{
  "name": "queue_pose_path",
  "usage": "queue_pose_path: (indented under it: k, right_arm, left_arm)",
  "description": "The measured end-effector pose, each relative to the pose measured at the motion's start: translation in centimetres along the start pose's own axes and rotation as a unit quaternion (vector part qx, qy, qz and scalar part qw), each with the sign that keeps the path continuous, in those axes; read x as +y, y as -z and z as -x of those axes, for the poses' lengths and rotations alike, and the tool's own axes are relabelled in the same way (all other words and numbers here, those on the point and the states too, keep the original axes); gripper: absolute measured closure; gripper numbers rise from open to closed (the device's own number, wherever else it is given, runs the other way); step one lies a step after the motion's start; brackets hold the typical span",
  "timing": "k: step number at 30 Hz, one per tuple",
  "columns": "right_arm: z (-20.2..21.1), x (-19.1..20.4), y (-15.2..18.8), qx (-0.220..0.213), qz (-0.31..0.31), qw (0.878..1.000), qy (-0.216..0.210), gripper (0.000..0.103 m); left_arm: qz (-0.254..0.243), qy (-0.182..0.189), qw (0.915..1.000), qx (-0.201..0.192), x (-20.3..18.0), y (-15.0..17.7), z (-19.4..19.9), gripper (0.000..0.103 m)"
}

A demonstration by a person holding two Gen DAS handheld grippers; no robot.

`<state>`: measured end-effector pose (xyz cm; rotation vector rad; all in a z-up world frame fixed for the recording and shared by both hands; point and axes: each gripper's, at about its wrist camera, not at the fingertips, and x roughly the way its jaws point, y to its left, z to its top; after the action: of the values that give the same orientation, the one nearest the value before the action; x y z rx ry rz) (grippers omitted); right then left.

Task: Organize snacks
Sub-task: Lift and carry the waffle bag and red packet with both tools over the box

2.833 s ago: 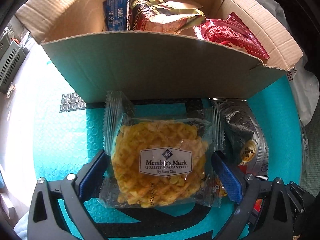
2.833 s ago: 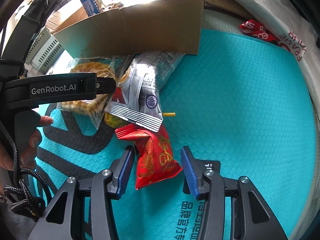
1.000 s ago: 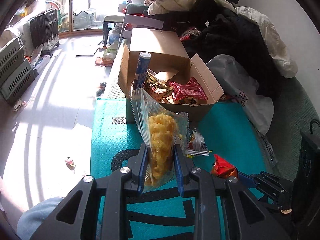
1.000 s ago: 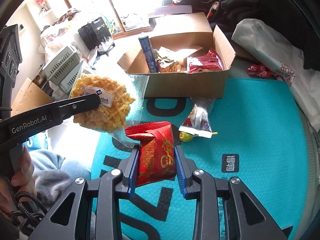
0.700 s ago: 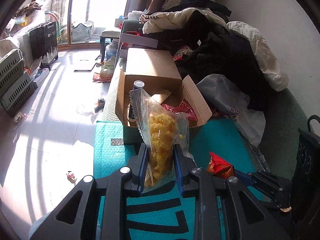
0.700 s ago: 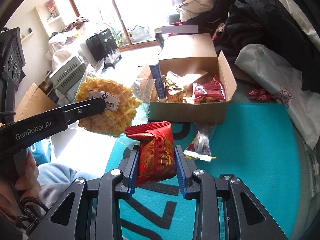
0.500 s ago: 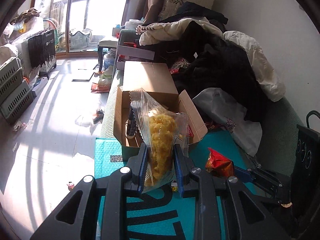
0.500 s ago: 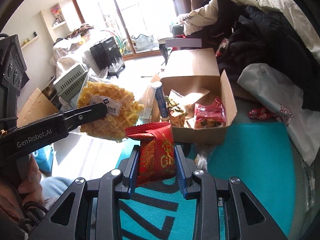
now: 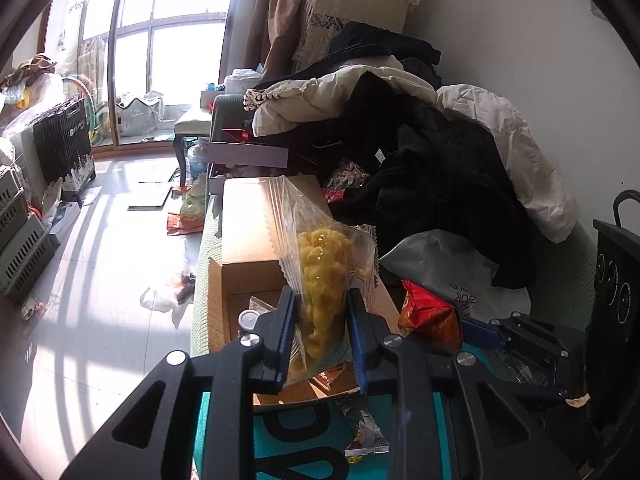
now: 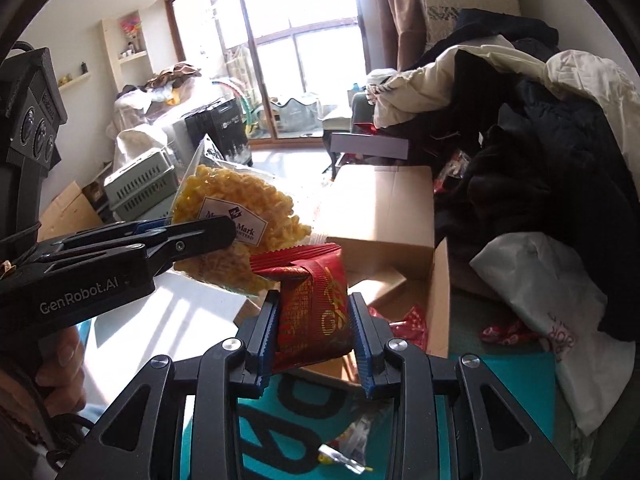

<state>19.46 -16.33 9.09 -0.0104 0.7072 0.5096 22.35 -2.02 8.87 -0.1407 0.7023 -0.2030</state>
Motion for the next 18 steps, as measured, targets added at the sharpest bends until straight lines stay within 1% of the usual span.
queue_pose_path:
  k: [7,10,18]
  right_arm:
    - [-3.3,-2.5,-2.6,0.004,0.003,1.000,0.014,0.070]
    - [-5.0,-3.4,-3.2,0.010,0.006,1.000,0.023,0.070]
    - [-10.0,-5.4,-3.4,0.039,0.000,0.999,0.030,0.070]
  left_arm:
    - [0.007,0.004,0.9999,0.007,0.7,-2.5,-4.9,0.079]
    - [0.000,0.000,0.9999,0.015,0.9,-3.1,-7.1,0.079]
    - [-0.027,-0.032,0.9980,0.048,1.8,-2.5,-11.7,0.079]
